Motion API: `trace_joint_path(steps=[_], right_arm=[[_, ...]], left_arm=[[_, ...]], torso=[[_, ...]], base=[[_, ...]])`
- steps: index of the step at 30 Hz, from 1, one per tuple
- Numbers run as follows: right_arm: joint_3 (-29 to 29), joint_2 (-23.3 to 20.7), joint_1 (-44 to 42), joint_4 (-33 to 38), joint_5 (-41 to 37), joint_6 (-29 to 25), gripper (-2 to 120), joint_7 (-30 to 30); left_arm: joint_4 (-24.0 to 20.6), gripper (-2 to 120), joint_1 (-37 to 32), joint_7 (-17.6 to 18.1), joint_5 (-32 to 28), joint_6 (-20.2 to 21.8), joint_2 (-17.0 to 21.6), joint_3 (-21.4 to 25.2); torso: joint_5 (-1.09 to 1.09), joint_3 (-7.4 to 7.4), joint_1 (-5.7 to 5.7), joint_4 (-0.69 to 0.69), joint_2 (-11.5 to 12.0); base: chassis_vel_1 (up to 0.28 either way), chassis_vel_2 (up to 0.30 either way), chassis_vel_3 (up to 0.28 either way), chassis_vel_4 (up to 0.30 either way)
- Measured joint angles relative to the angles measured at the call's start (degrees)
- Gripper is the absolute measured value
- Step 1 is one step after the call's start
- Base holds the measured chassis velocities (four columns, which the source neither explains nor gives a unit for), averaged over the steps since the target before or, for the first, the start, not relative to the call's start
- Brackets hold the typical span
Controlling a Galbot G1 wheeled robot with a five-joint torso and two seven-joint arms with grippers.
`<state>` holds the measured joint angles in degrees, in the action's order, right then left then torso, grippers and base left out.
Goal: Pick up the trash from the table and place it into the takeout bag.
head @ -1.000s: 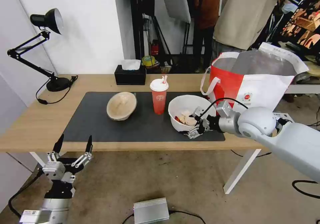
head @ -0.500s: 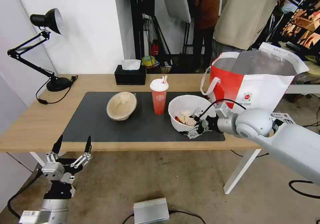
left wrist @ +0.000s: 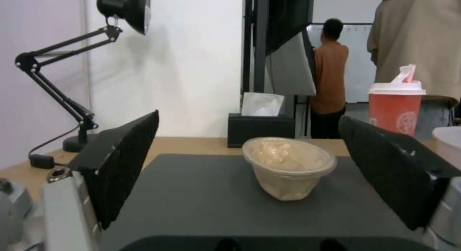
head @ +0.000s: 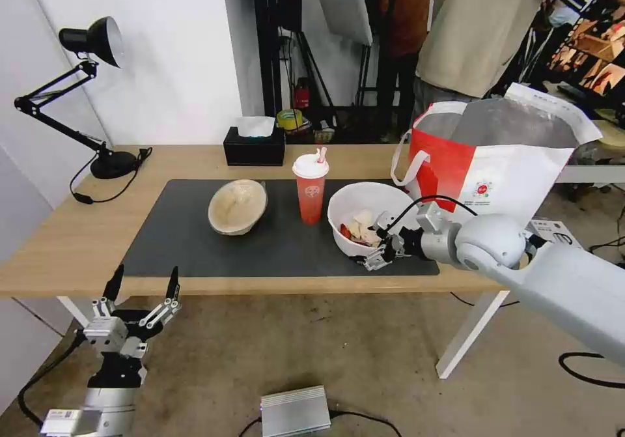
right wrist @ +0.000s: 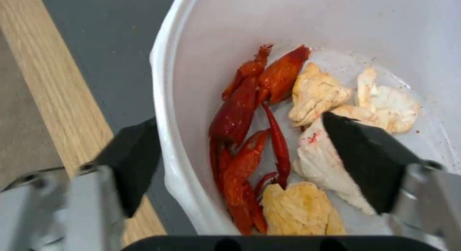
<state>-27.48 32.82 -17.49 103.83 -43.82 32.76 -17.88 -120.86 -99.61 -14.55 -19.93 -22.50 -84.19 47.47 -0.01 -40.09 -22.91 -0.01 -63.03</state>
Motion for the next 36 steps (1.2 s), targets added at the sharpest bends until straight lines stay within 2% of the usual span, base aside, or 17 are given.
trace_joint_path(steps=[1, 4, 6, 10, 11, 14, 15, 18, 19, 22, 36], right_arm=[[0.0, 0.0, 0.0, 0.0, 0.0, 0.0, 80, 0.0], [0.0, 0.02, 0.0, -0.09, 0.02, -0.01, 66, -0.05], [0.01, 0.06, 0.0, -0.12, 0.01, -0.02, 63, -0.05], [0.04, 0.18, -0.33, 0.07, -0.11, -0.07, 44, -0.2], [0.04, 0.18, -0.33, 0.07, -0.11, -0.07, 44, -0.2], [0.02, 0.43, -0.66, -0.02, -0.06, 0.02, 29, -0.19], [0.02, 0.43, -0.66, -0.02, -0.06, 0.02, 29, -0.19], [0.05, 0.54, -0.79, 0.01, -0.08, -0.04, 14, -0.18], [0.05, 0.54, -0.79, 0.01, -0.08, -0.04, 14, -0.18], [0.12, 0.64, -0.82, 0.01, -0.09, -0.29, 1, -0.13], [0.34, 1.03, -1.01, 0.67, -0.55, -0.48, 0, -0.13]], left_arm=[[0.0, 100, 0.0, 0.0, 0.0, 0.0, 0.0, 0.0], [0.11, 100, 0.14, -0.01, 0.0, -0.01, 0.0, -0.05], [0.13, 100, 0.19, -0.01, 0.0, -0.01, 0.0, -0.06], [0.15, 100, 0.3, -0.02, 0.02, -0.01, 0.01, -0.18], [0.15, 100, 0.3, -0.02, 0.02, -0.01, 0.01, -0.18], [0.26, 100, 0.26, -0.06, 0.09, -0.01, -0.03, -0.29], [0.26, 100, 0.26, -0.06, 0.09, -0.01, -0.03, -0.29], [0.34, 100, 0.21, -0.11, 0.14, -0.02, -0.04, -0.3], [0.34, 100, 0.21, -0.11, 0.14, -0.02, -0.04, -0.3], [0.36, 100, 0.22, -0.13, 0.16, -0.03, 0.03, -0.28], [0.45, 100, 0.27, -0.19, 0.33, -0.03, -0.08, -0.47]], torso=[[0.0, 0.0, 0.0, 0.0, 0.0], [0.01, -0.01, 0.0, 0.0, 0.0], [0.01, -0.01, 0.0, 0.01, 0.0], [0.02, -0.01, 0.0, 0.01, 0.0], [0.02, -0.01, 0.0, 0.01, 0.0], [0.04, -0.03, -0.01, 0.01, 0.02], [0.04, -0.03, -0.01, 0.01, 0.02], [0.02, -0.02, -0.01, 0.02, 0.01], [0.02, -0.02, -0.01, 0.02, 0.01], [0.0, -0.02, -0.01, 0.01, 0.01], [0.01, -0.02, -0.01, 0.01, 0.02]], base=[[0.0, 0.0, 0.0, 0.0], [0.0, 0.0, 0.0, 0.0], [0.0, 0.0, 0.0, 0.0], [0.0, 0.0, 0.0, 0.0], [0.0, 0.0, 0.0, 0.0], [0.0, 0.0, 0.0, 0.0], [0.0, 0.0, 0.0, 0.0], [0.0, 0.0, 0.0, 0.0], [0.0, 0.0, 0.0, 0.0], [0.0, 0.0, 0.0, 0.0], [0.0, 0.0, 0.0, 0.0]])
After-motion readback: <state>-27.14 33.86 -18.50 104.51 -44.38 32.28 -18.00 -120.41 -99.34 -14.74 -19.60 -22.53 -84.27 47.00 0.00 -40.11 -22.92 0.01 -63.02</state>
